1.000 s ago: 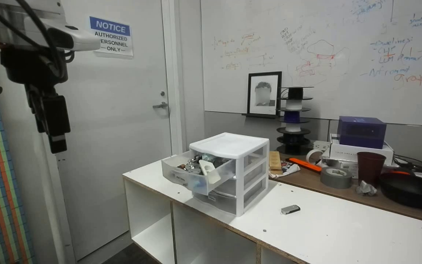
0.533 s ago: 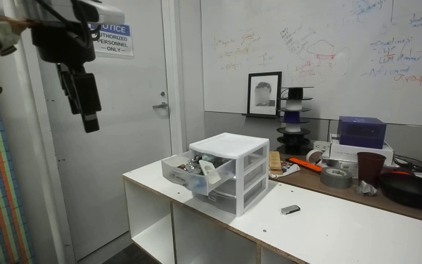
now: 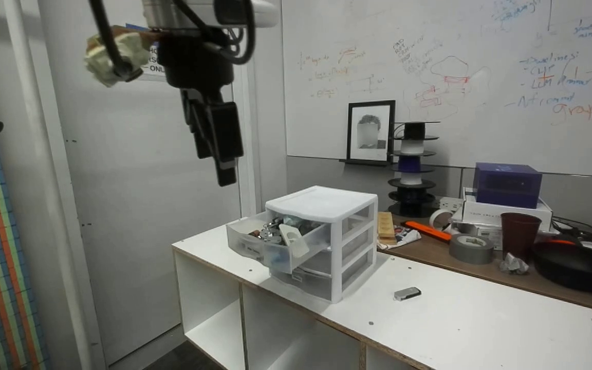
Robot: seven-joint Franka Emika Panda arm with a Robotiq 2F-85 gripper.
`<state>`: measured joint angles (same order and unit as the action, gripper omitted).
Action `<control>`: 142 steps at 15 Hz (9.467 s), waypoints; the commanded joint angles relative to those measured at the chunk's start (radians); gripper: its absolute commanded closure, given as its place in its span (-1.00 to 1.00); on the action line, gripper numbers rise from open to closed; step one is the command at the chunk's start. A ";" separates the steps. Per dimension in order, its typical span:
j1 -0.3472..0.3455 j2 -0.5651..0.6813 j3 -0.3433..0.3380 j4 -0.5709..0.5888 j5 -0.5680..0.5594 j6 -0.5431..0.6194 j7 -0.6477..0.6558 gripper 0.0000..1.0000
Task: Pick up the flash disk from the table, put it in the drawer and close the drawer.
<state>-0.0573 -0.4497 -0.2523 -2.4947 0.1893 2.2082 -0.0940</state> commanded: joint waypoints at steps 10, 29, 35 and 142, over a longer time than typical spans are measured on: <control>-0.146 0.710 -0.016 0.630 0.128 0.041 0.055 -1.00; -0.221 1.245 0.089 1.067 0.059 0.229 0.198 -1.00; -0.282 1.321 0.147 1.141 0.111 0.187 0.195 -1.00; 0.009 0.301 0.167 0.027 -0.076 0.071 -0.130 -0.16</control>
<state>-0.0520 -0.1811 -0.0800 -2.4803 0.0958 2.2322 -0.2373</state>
